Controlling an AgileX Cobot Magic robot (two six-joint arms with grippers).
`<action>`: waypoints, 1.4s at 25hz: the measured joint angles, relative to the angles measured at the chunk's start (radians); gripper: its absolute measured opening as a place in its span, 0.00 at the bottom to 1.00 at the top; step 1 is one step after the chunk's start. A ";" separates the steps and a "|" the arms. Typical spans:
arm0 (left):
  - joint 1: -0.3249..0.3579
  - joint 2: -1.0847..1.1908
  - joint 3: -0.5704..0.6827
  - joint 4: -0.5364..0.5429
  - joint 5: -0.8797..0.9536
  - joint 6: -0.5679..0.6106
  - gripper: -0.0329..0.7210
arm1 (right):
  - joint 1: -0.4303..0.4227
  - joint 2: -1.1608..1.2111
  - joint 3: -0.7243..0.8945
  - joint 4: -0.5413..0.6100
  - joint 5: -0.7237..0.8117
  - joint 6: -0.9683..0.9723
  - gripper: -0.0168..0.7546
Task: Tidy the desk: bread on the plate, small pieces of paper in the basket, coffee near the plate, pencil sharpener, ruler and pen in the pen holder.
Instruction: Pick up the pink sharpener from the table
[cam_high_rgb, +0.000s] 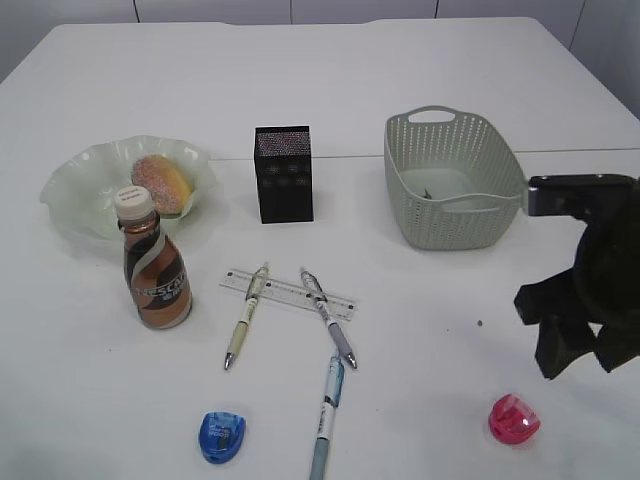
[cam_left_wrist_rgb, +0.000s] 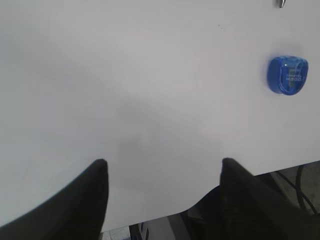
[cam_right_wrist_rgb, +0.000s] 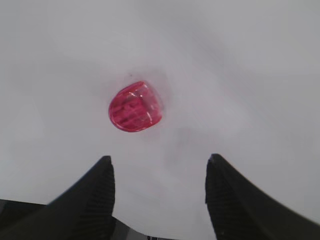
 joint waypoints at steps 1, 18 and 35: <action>0.000 0.000 0.000 -0.002 -0.002 0.000 0.72 | 0.017 0.000 0.016 0.002 -0.024 0.010 0.57; 0.000 0.000 0.000 -0.014 -0.006 0.001 0.70 | 0.195 0.158 0.036 -0.172 -0.156 -0.086 0.57; 0.000 -0.002 0.000 -0.015 -0.029 0.001 0.70 | 0.195 0.256 0.036 -0.141 -0.200 -0.142 0.67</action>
